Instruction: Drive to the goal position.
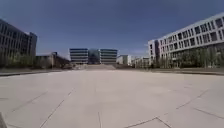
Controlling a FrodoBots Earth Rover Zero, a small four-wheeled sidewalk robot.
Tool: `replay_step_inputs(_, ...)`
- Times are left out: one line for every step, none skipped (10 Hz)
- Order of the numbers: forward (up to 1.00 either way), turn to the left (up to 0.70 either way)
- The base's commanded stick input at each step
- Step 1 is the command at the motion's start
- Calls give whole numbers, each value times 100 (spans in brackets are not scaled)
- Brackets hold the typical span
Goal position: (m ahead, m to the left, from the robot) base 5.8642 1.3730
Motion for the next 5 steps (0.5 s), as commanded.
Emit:
replay_step_inputs(9,-5)
replay_step_inputs(9,-5)
replay_step_inputs(9,-5)
replay_step_inputs(9,-5)
replay_step_inputs(9,-5)
